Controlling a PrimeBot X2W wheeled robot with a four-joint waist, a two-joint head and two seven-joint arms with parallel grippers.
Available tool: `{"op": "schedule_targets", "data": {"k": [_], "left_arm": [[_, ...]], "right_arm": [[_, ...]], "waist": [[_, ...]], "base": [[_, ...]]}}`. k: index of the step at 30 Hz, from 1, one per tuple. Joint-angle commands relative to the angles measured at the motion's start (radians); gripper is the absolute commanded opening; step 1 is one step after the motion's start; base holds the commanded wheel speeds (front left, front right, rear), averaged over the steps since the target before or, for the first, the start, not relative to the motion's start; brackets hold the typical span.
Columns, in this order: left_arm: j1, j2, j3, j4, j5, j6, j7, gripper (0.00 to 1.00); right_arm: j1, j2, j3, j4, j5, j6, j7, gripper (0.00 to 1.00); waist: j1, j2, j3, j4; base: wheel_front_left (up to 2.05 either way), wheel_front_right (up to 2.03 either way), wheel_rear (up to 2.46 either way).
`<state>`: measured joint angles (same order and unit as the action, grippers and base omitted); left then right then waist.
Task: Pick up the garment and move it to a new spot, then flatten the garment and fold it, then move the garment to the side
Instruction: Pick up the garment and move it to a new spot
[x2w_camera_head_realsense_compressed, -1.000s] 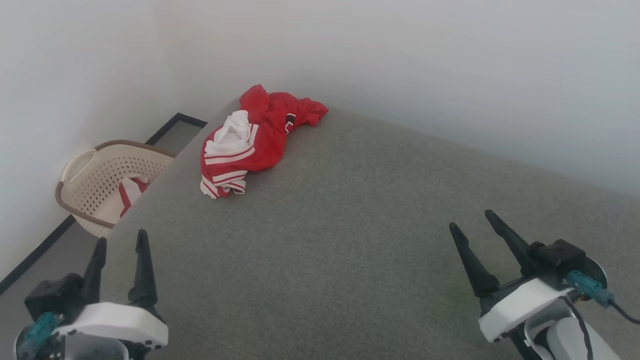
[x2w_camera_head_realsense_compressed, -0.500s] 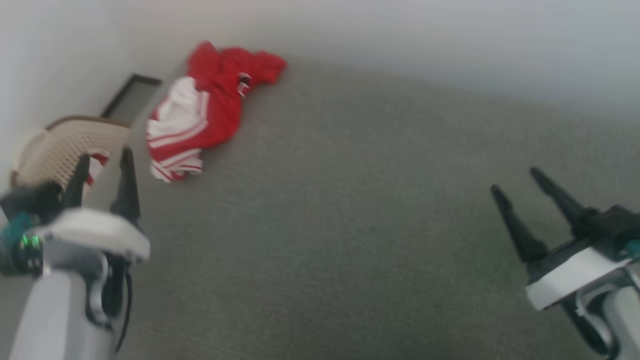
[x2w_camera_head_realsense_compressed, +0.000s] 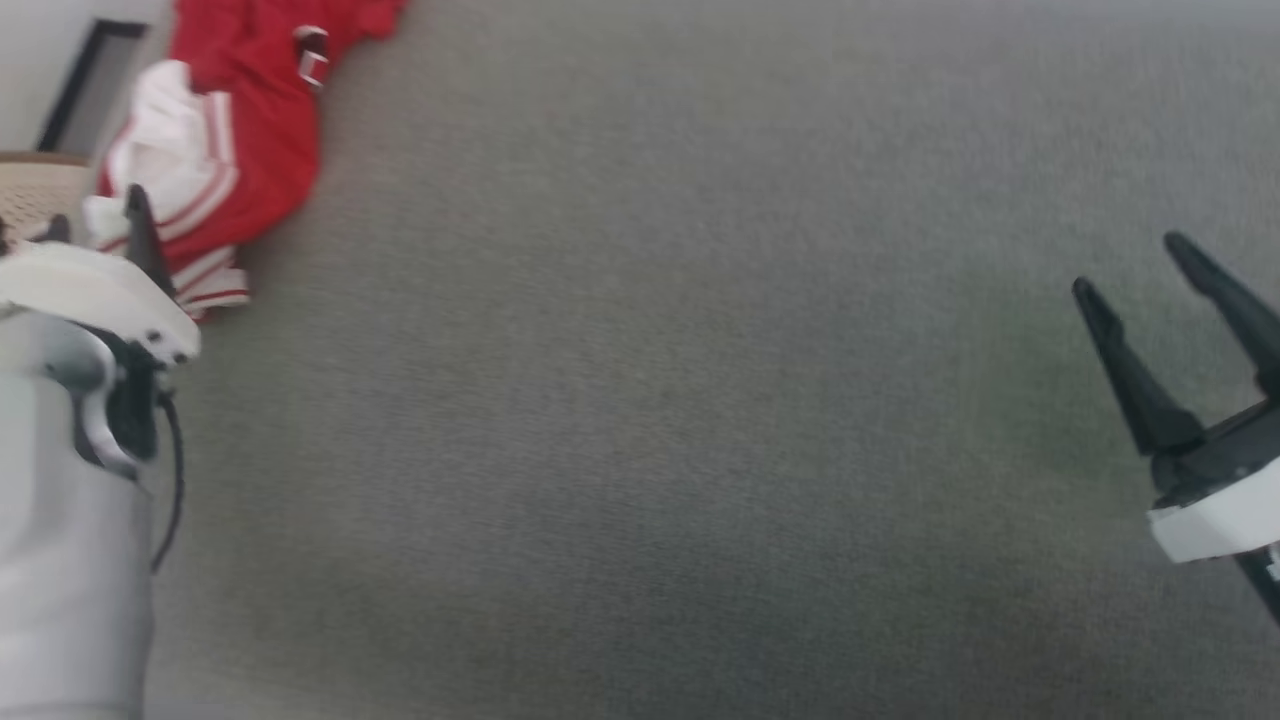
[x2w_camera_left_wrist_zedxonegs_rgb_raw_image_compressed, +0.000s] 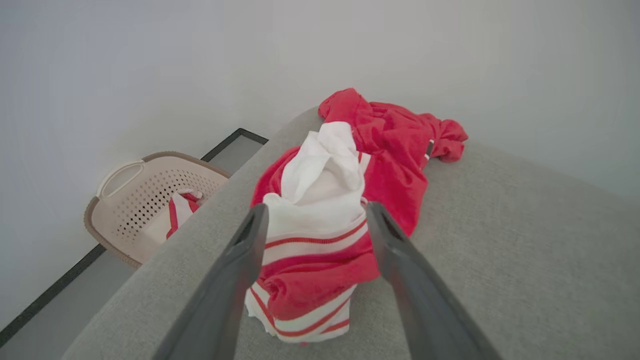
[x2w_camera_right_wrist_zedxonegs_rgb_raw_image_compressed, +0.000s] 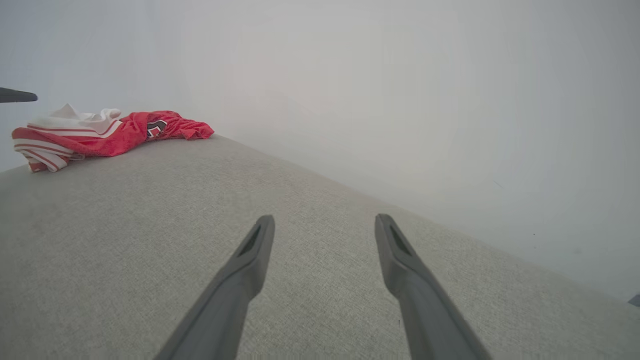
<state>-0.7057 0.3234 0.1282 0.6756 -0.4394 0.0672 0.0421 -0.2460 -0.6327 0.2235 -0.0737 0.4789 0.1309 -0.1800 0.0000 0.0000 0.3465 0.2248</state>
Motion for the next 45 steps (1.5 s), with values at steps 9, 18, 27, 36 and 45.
{"op": "schedule_targets", "data": {"k": [9, 18, 27, 36, 45], "left_arm": [[-0.183, 0.042, -0.015, 0.264, 0.009, 0.069, 0.102, 1.00], [-0.261, -0.021, -0.054, 0.451, -0.021, 0.025, 0.294, 1.00], [-0.309, -0.005, -0.081, 0.430, 0.007, 0.025, 0.174, 0.00], [-0.351, 0.061, -0.112, 0.330, 0.052, 0.000, 0.026, 0.00], [-0.384, 0.132, -0.166, 0.152, 0.108, -0.021, -0.010, 0.00]], "right_arm": [[-0.001, -0.072, -0.056, -0.107, 0.034, 0.000, 0.033, 1.00], [0.042, -0.117, -0.121, -0.162, 0.054, 0.000, 0.048, 1.00], [0.051, -0.106, -0.140, -0.178, 0.045, 0.000, 0.054, 1.00], [0.058, -0.053, -0.129, -0.136, 0.023, 0.000, 0.040, 1.00], [0.053, 0.046, -0.106, -0.079, -0.015, 0.000, 0.022, 1.00]], "waist": [[0.0000, 0.0000, 0.147, -0.070], [0.0000, 0.0000, 0.209, -0.075], [0.0000, 0.0000, 0.193, -0.049], [0.0000, 0.0000, 0.092, -0.017], [0.0000, 0.0000, -0.040, -0.002]], "base": [[0.00, 0.00, 0.00], [0.00, 0.00, 0.00], [0.00, 0.00, 0.00], [0.00, 0.00, 0.00], [0.00, 0.00, 0.00]]}}
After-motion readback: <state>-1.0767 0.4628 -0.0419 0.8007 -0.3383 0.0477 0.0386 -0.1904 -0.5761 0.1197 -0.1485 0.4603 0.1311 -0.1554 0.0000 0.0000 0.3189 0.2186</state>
